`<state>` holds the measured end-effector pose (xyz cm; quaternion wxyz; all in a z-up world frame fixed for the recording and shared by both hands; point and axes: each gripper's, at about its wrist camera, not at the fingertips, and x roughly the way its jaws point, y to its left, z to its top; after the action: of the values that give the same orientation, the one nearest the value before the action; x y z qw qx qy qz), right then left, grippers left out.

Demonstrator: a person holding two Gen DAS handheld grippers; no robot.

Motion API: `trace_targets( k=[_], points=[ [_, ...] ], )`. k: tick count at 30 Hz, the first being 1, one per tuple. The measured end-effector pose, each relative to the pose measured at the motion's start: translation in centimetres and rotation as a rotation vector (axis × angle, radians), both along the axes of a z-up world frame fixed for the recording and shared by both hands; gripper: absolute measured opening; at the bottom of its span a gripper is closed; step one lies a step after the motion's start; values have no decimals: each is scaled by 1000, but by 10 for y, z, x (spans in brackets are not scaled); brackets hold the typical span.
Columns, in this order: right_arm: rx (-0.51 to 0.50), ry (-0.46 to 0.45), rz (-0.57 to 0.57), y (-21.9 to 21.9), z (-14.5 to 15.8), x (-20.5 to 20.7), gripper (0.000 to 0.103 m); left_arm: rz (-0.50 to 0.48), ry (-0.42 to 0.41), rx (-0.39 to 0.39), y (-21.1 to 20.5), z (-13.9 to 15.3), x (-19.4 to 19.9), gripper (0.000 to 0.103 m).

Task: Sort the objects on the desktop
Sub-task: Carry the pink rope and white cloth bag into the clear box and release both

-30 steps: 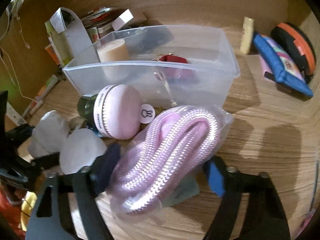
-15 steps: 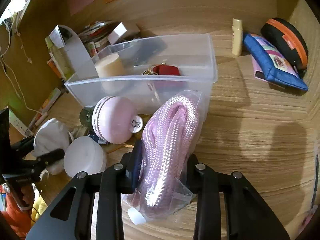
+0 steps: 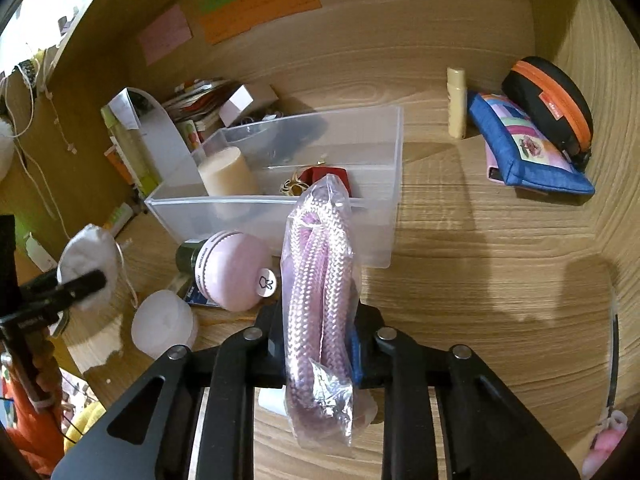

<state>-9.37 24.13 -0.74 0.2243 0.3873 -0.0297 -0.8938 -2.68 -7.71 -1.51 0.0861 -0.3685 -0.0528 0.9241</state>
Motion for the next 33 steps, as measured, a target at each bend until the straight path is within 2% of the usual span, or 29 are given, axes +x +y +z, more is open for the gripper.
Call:
trace_targets(
  k=[12,24,33],
  points=[
    [-66,62,-6,8,27,2,19,-40,55,97,16,34,-22,68],
    [-109,113,16,4,51,-13,19,-72,85,119,38,56,-59,68],
    [-120,120,27,-4,54,-40,19,-115,81,108,59,59,-96,68]
  ],
)
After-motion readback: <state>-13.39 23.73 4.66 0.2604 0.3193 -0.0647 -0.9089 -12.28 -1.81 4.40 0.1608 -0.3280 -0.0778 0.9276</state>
